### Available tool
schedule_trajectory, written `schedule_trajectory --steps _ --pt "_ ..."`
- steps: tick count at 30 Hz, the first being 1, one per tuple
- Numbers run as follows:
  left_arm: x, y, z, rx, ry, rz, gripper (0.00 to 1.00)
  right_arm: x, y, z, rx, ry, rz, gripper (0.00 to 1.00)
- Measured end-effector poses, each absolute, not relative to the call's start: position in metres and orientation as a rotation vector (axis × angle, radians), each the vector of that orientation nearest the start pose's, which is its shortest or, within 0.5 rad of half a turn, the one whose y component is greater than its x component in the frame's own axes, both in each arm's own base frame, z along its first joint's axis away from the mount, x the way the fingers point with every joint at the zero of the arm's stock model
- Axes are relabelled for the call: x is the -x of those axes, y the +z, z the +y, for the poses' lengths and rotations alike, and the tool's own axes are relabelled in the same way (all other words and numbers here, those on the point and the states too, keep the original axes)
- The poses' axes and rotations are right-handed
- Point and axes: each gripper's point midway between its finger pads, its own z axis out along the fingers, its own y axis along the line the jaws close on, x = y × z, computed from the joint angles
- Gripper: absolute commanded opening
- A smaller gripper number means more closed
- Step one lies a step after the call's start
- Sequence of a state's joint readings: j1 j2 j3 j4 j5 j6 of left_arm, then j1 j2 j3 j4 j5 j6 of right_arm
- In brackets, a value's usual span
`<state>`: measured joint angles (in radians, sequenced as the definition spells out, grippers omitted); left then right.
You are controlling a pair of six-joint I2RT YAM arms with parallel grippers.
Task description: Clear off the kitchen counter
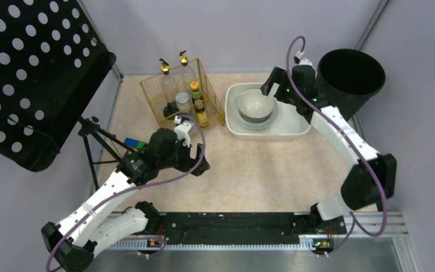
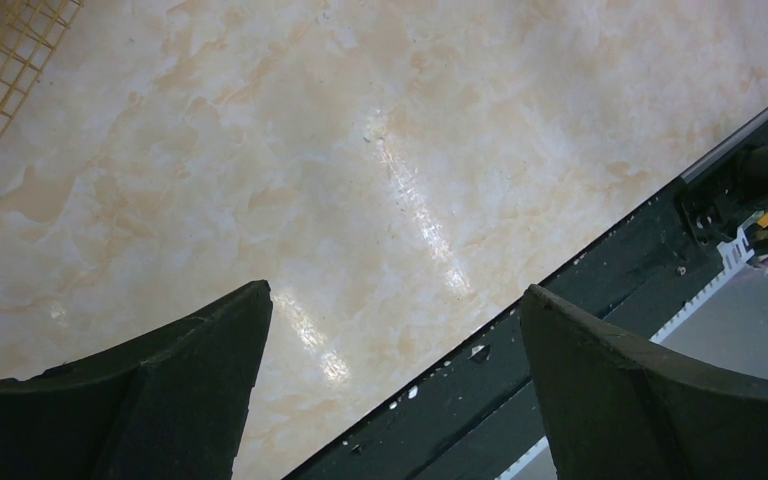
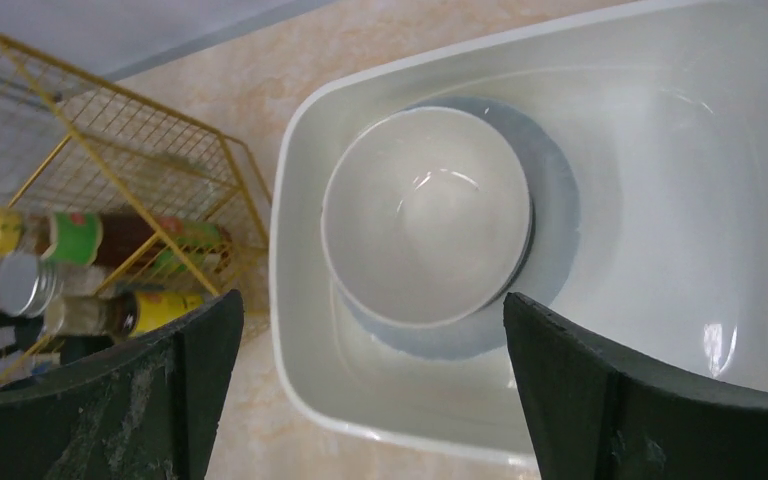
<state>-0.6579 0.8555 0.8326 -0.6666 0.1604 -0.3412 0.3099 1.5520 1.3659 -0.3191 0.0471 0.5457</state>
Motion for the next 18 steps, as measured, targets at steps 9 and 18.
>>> schedule_trajectory --steps 9,18 --pt "-0.194 0.23 -0.194 -0.383 -0.703 2.212 0.99 -0.356 0.291 0.19 -0.082 0.562 1.99 0.99" --pt "-0.206 0.271 -0.191 -0.317 -0.688 2.113 0.99 -0.285 0.295 0.208 0.095 0.611 1.957 0.99"
